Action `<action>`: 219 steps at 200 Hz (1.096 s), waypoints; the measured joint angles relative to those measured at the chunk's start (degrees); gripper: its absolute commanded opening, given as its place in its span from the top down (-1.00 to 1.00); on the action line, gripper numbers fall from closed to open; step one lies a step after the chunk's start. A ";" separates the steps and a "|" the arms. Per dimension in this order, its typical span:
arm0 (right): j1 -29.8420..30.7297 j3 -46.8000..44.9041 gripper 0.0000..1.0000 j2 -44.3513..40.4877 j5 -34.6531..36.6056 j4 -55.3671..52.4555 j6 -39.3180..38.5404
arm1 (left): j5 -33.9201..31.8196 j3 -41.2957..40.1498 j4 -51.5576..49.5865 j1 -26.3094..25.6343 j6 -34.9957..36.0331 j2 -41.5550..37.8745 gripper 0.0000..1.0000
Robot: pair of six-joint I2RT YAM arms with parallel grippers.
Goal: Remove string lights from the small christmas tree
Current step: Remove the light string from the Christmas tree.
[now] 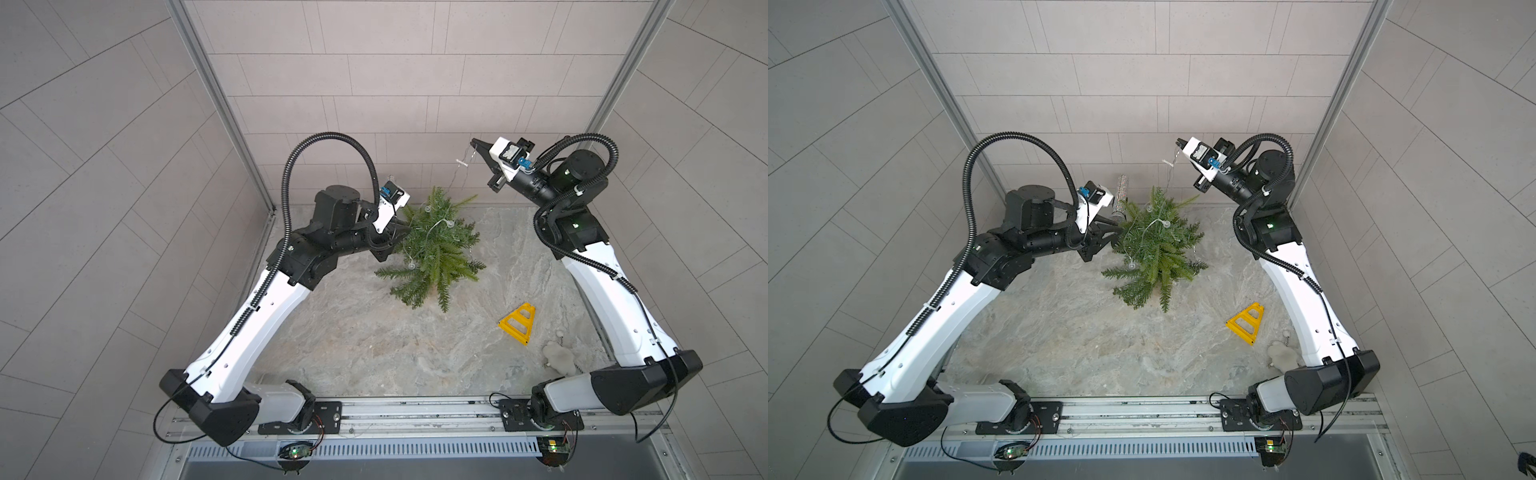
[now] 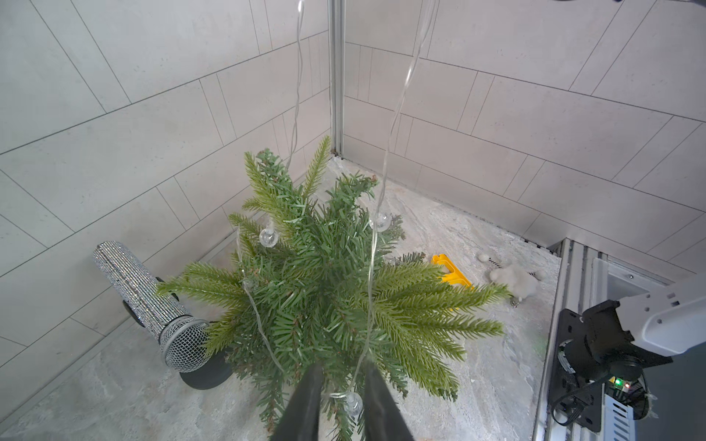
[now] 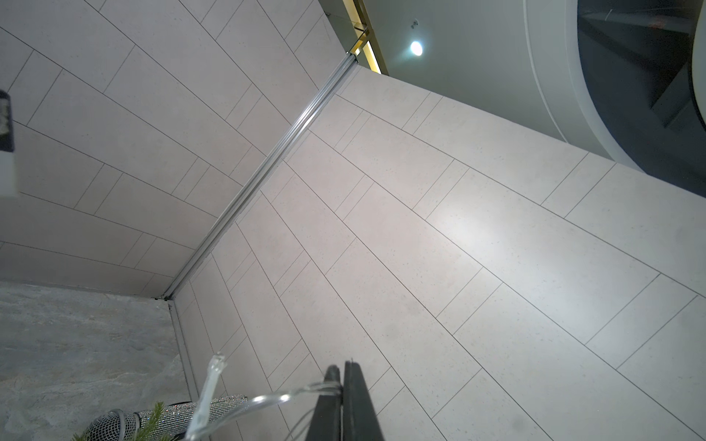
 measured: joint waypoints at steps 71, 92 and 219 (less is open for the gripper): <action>5.51 5.84 1.00 -2.05 2.80 -11.34 -6.99 | 3.87 6.19 -1.73 0.26 -0.46 0.42 0.17; 8.55 8.61 1.00 -2.12 5.01 -16.44 -9.22 | 6.56 9.57 -1.68 0.26 -0.96 0.83 0.02; 23.69 26.97 1.00 6.05 21.24 -36.70 -13.00 | 9.31 26.40 -3.82 0.26 -10.19 7.54 -0.43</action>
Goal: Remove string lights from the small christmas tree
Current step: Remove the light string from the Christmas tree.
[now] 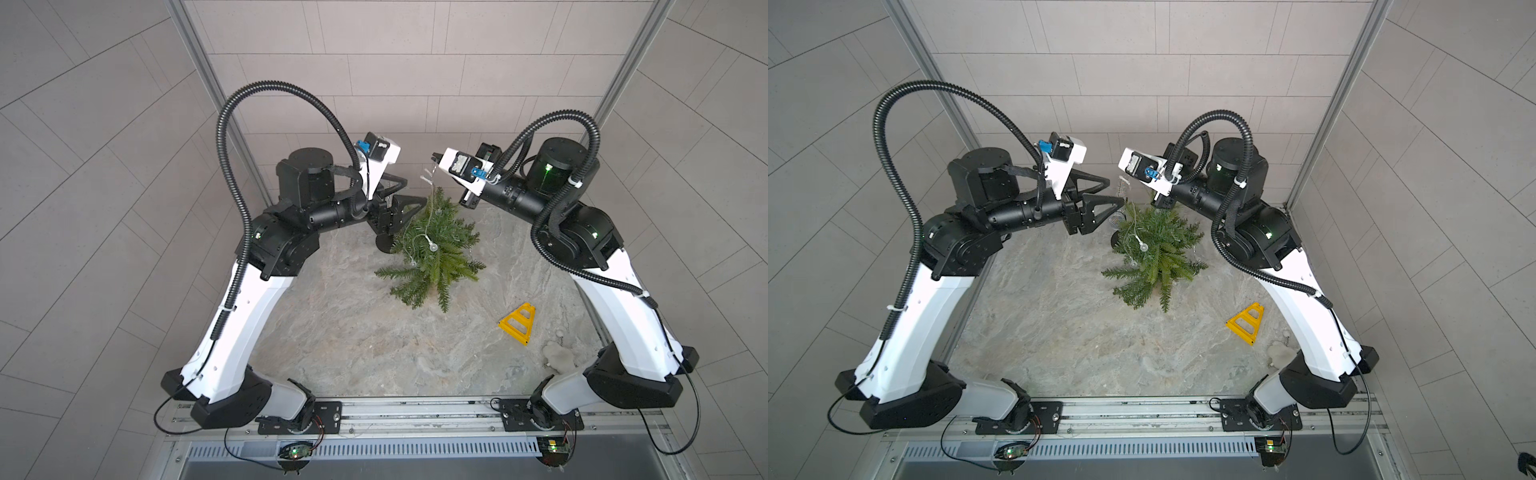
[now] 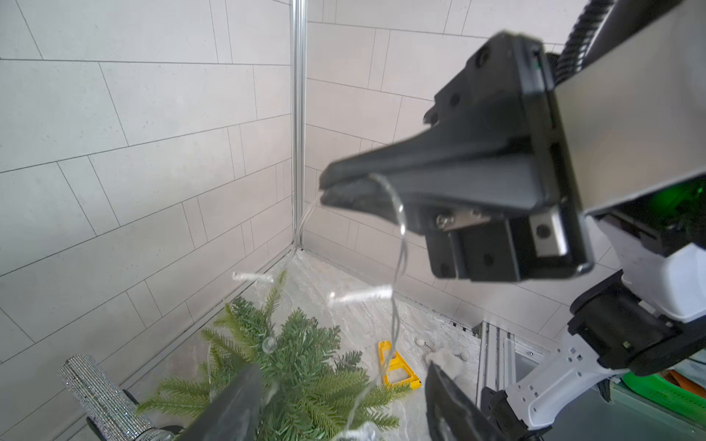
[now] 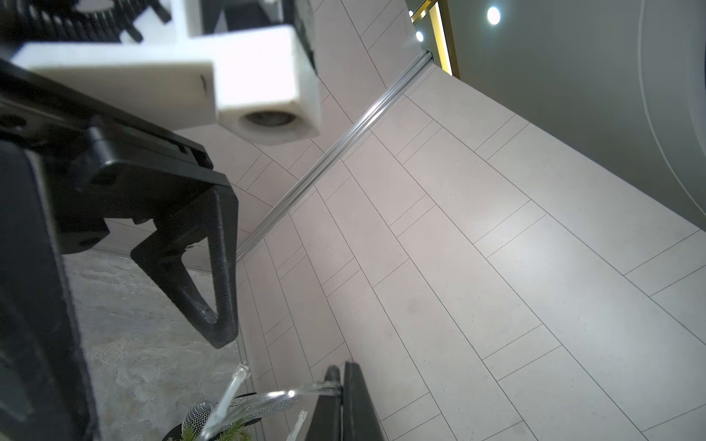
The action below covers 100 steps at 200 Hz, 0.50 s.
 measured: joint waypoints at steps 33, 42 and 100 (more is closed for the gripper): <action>2.12 4.17 1.00 4.00 2.73 -2.01 -0.35 | 0.26 3.89 -1.20 0.00 -1.44 3.17 -0.33; 2.36 4.94 1.00 4.68 3.17 -2.45 -0.39 | 0.39 3.93 -1.57 0.00 -1.73 3.50 -0.32; 2.40 8.31 1.00 6.73 4.66 -2.99 -0.50 | -1.01 3.04 -4.50 0.02 -1.79 3.06 0.19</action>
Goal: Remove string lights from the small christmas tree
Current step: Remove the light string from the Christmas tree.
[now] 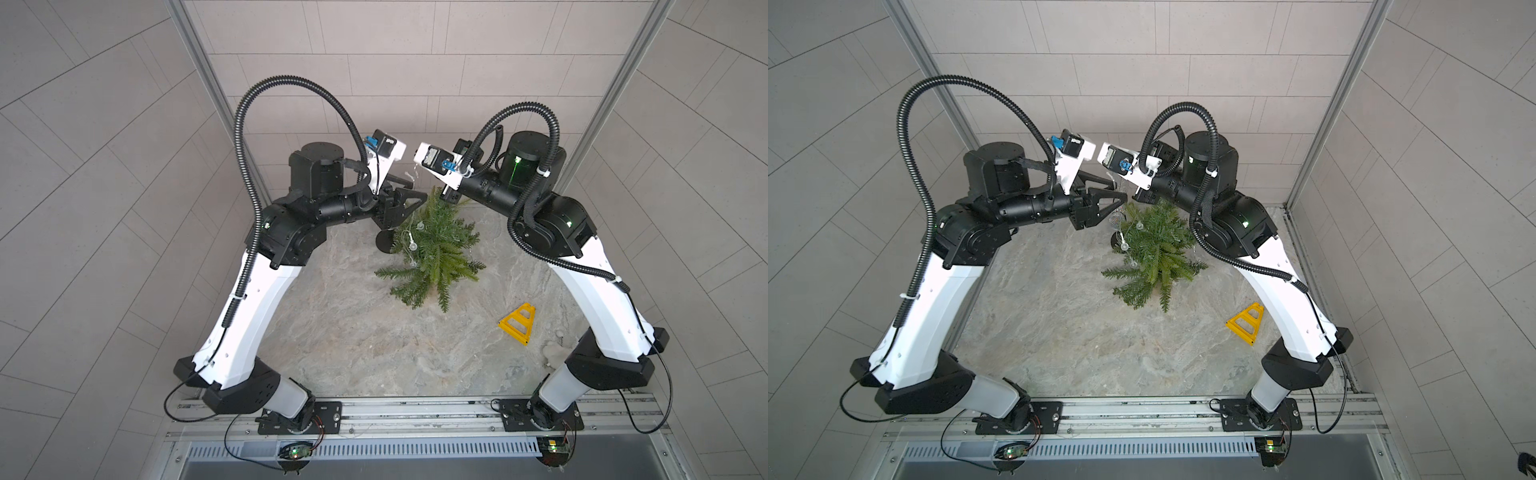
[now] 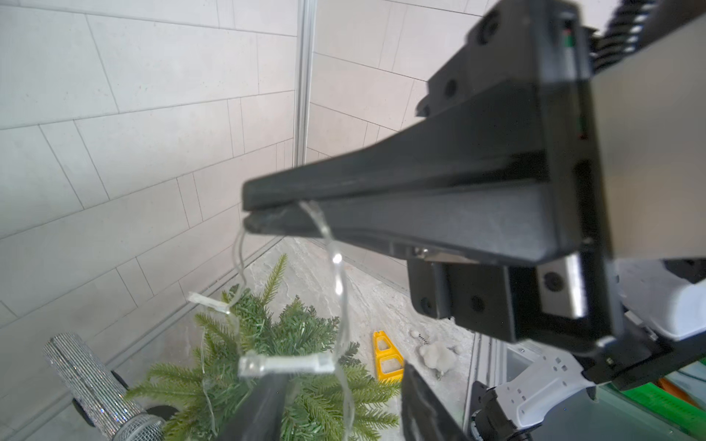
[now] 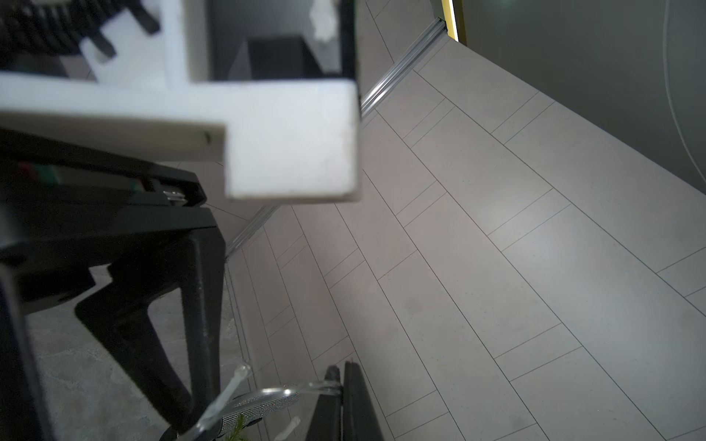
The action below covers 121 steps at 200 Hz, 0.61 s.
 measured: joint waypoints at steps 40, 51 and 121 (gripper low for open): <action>0.11 1.27 1.00 0.28 -0.02 0.17 0.02 | -2.29 -0.02 -1.03 0.42 0.31 0.24 0.60; 0.13 1.27 1.00 0.35 -0.02 0.17 0.02 | -2.93 0.04 -0.85 0.76 0.85 0.55 0.79; 0.26 1.27 1.00 1.11 0.00 0.17 0.00 | -3.96 0.15 3.32 2.75 -1.11 3.10 1.00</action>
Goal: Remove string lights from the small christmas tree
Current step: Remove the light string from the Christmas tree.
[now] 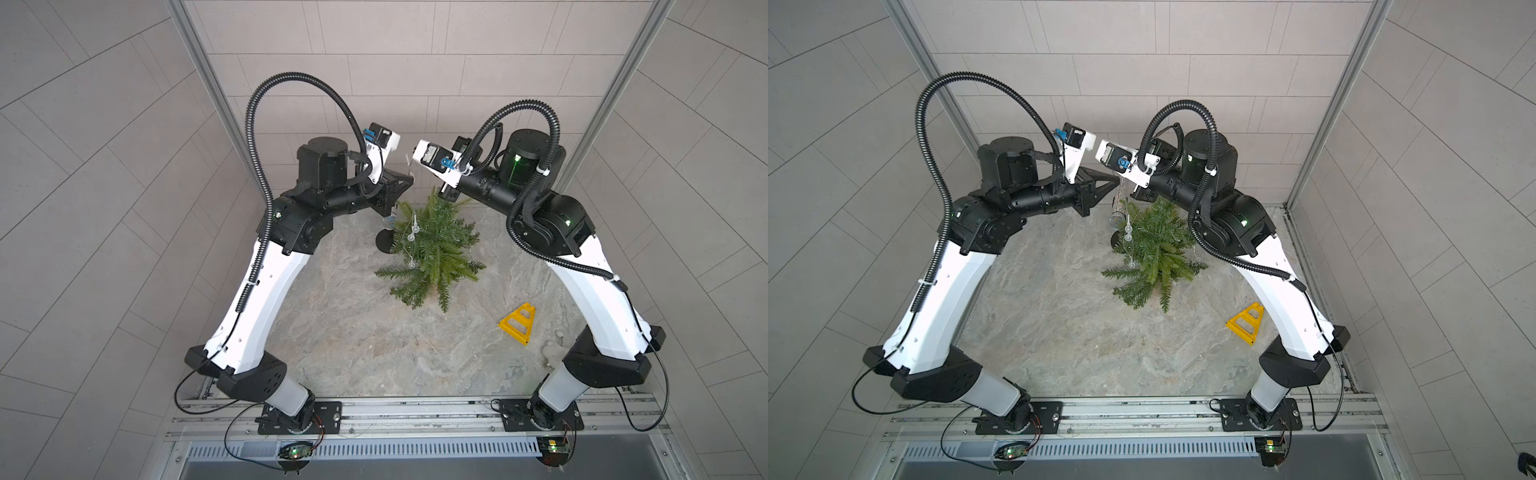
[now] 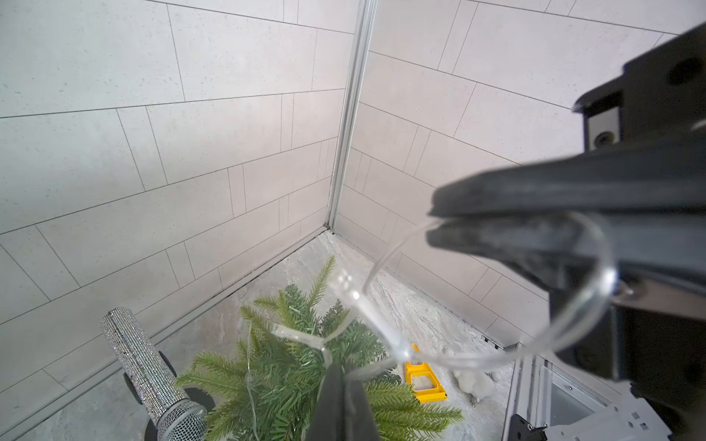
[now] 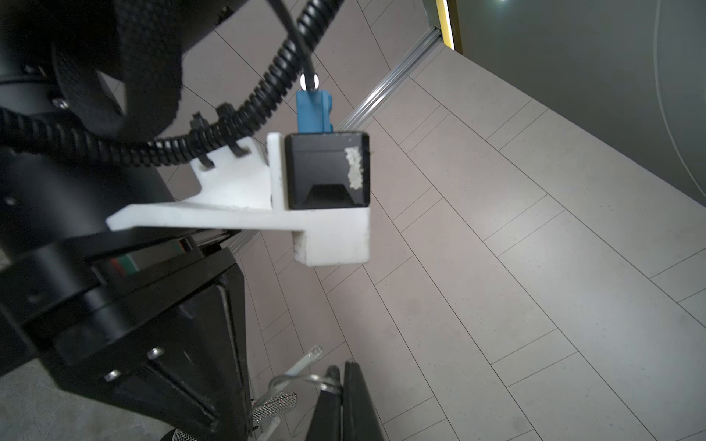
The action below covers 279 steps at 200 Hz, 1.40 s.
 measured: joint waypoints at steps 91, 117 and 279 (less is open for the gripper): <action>0.07 -2.82 1.00 0.13 0.02 2.01 0.02 | -9.75 0.02 4.11 2.14 0.11 -1.79 1.00; 0.07 -2.84 0.65 0.13 0.09 3.02 0.33 | -10.95 0.02 5.20 2.38 0.31 -2.25 1.00; -5.44 -5.79 -0.26 -3.87 -3.78 0.00 9.55 | -17.88 22.91 9.14 16.04 -1.03 11.61 1.00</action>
